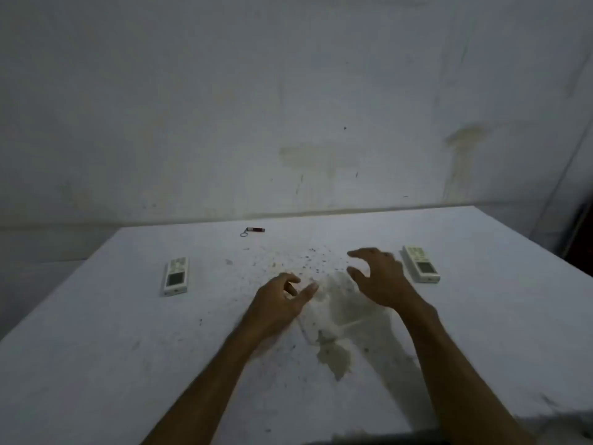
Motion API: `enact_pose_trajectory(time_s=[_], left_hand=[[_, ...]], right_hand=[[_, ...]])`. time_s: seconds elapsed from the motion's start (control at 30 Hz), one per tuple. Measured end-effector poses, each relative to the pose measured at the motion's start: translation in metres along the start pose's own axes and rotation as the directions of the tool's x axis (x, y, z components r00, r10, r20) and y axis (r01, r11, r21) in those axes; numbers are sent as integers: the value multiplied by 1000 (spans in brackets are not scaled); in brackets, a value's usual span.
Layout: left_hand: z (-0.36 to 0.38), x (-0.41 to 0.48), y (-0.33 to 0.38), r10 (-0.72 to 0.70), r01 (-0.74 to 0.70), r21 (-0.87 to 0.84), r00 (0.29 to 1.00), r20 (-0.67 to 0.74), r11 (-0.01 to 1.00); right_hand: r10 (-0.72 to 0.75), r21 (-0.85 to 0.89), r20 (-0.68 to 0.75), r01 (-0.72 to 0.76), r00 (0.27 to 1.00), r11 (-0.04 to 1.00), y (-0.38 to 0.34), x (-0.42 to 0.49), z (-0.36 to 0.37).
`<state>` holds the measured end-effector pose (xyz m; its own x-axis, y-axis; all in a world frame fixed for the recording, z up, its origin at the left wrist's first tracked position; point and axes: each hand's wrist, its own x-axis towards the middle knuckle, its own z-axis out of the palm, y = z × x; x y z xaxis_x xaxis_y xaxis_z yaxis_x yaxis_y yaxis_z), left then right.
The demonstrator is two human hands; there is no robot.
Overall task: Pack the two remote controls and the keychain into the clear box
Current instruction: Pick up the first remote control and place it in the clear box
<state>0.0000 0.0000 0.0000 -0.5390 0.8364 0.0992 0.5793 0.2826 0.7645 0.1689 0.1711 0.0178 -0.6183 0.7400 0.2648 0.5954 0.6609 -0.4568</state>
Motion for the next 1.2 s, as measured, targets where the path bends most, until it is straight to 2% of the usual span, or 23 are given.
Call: enact_pose_trajectory(time_s=[0.07, 0.17, 0.3, 0.43, 0.57, 0.63, 0.7, 0.77, 0.8, 0.87, 0.97, 1.1, 1.2], left_hand=[[10, -2, 1, 6, -5, 18, 1000, -28, 1000], [14, -6, -7, 84, -82, 34, 995, -52, 996], [2, 1, -22, 96, -96, 17, 994, -59, 995], [-12, 9, -34, 68, -75, -50, 989, -128, 996], [-14, 12, -39, 49, -60, -89, 991, -122, 994], [-10, 10, -39, 64, -75, -78, 989, -135, 994], [-7, 12, -38, 57, -71, -91, 987, -152, 993], [-5, 14, -37, 27, -51, -144, 986, -167, 988], [-4, 14, -37, 22, -48, -149, 986, -168, 988], [-2, 12, -35, 30, -49, -105, 984, -175, 993], [0, 8, -36, 43, -55, -56, 980, -193, 997], [0, 7, -34, 37, -53, -76, 979, -198, 996], [2, 7, -35, 34, -56, -99, 978, -208, 994]], right_hand=[[3, 124, 98, -16, 995, 992, 5, -2, 2], [-9, 219, 84, -10, 996, 976, 10, -5, 4], [-25, 250, 88, 2, 996, 968, 14, -8, 0], [-52, 280, 136, 12, 989, 960, 13, -16, 8], [-71, 301, 121, 32, 990, 953, 11, -18, 18], [-15, 314, 54, -3, 998, 950, 14, -16, 16], [129, 297, -156, -78, 979, 952, 26, -12, 12], [300, 217, -385, -230, 873, 949, 46, -10, 7], [373, 177, -451, -328, 811, 928, 56, -9, 4], [496, 166, -462, -478, 736, 863, 77, -8, -1], [597, 166, -358, -581, 718, 797, 92, -8, 0], [541, 125, -368, -537, 756, 835, 96, -5, 8], [513, 235, -351, -457, 783, 858, 99, -4, 6]])
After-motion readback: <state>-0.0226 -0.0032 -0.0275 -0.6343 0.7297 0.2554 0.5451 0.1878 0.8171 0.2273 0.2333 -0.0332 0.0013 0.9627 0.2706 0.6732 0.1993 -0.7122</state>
